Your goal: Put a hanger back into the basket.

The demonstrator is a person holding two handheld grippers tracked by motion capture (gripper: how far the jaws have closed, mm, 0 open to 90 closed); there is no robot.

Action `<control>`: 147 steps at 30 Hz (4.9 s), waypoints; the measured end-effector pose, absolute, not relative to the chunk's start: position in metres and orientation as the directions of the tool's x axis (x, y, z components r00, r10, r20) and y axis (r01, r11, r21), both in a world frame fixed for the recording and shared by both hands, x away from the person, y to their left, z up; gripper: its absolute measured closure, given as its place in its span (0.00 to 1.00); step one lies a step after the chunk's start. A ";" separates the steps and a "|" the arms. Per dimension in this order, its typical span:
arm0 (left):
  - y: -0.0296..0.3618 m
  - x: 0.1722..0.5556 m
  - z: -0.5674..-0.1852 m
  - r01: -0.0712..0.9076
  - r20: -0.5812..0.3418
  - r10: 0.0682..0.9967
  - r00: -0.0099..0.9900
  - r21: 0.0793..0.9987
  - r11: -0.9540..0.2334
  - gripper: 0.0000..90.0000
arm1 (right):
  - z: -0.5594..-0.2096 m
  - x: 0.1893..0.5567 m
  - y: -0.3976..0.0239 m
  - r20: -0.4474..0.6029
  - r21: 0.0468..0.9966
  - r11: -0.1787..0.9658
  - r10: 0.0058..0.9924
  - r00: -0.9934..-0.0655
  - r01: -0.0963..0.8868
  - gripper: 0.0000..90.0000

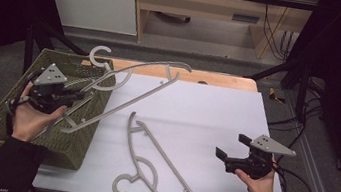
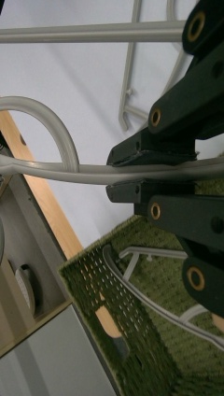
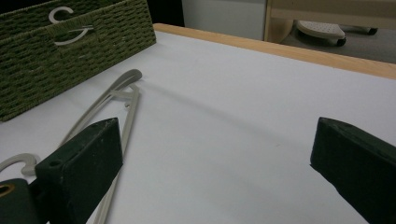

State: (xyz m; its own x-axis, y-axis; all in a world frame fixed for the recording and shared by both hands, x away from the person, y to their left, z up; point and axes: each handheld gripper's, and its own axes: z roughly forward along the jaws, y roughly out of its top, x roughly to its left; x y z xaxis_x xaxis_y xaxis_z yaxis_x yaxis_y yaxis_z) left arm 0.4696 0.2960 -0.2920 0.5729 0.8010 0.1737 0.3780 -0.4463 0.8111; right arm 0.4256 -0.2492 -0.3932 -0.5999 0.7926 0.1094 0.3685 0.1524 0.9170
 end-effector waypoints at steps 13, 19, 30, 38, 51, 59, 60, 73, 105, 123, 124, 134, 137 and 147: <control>0.351 0.480 -0.295 0.414 0.177 0.861 0.477 0.819 -0.397 0.91 | -0.394 0.426 -0.249 0.106 0.914 0.160 0.792 -0.601 0.372 0.03; 0.372 0.484 -0.299 0.421 0.183 0.874 0.450 0.819 -0.389 0.91 | -0.395 0.427 -0.247 0.105 0.914 0.161 0.794 -0.599 0.373 0.03; 0.397 0.491 -0.311 0.446 0.186 0.895 0.405 0.814 -0.371 0.91 | -0.395 0.427 -0.248 0.104 0.913 0.163 0.794 -0.598 0.374 0.03; 0.417 0.489 -0.317 0.455 0.197 0.905 0.377 0.812 -0.367 0.91 | -0.395 0.427 -0.248 0.105 0.913 0.162 0.795 -0.598 0.375 0.03; 0.449 0.481 -0.331 0.496 0.216 0.923 0.318 0.792 -0.356 0.91 | -0.395 0.428 -0.247 0.103 0.911 0.166 0.796 -0.597 0.379 0.03; 0.462 0.482 -0.342 0.527 0.223 0.930 0.293 0.773 -0.352 0.91 | -0.396 0.428 -0.247 0.103 0.910 0.167 0.796 -0.597 0.380 0.03; 0.463 0.482 -0.343 0.532 0.227 0.929 0.291 0.769 -0.354 0.91 | -0.396 0.428 -0.247 0.103 0.910 0.166 0.796 -0.597 0.379 0.03; 0.461 0.479 -0.360 0.574 0.235 0.929 0.285 0.734 -0.362 0.91 | -0.397 0.429 -0.246 0.101 0.908 0.173 0.794 -0.600 0.382 0.03; 0.444 0.485 -0.375 0.609 0.233 0.918 0.320 0.692 -0.388 0.68 | -0.396 0.428 -0.243 0.104 0.909 0.172 0.790 -0.605 0.381 0.03; 0.379 0.464 -0.342 0.400 0.072 0.884 0.463 0.873 -0.280 0.28 | -0.390 0.426 -0.235 0.096 0.912 0.184 0.773 -0.627 0.367 0.03; 0.373 0.462 -0.341 0.384 0.059 0.878 0.475 0.884 -0.267 0.26 | -0.390 0.426 -0.233 0.104 0.912 0.175 0.776 -0.622 0.371 0.03; 0.312 0.435 -0.347 0.305 0.005 0.796 0.605 0.922 -0.237 0.16 | -0.386 0.425 -0.225 0.104 0.914 0.178 0.764 -0.637 0.364 0.02; 0.296 0.431 -0.352 0.304 0.005 0.770 0.638 0.917 -0.258 0.14 | -0.386 0.424 -0.220 0.102 0.913 0.184 0.759 -0.643 0.363 0.02; 0.266 0.419 -0.365 0.291 0.010 0.723 0.691 0.911 -0.291 0.11 | -0.387 0.419 -0.194 0.077 0.892 0.257 0.724 -0.685 0.371 0.03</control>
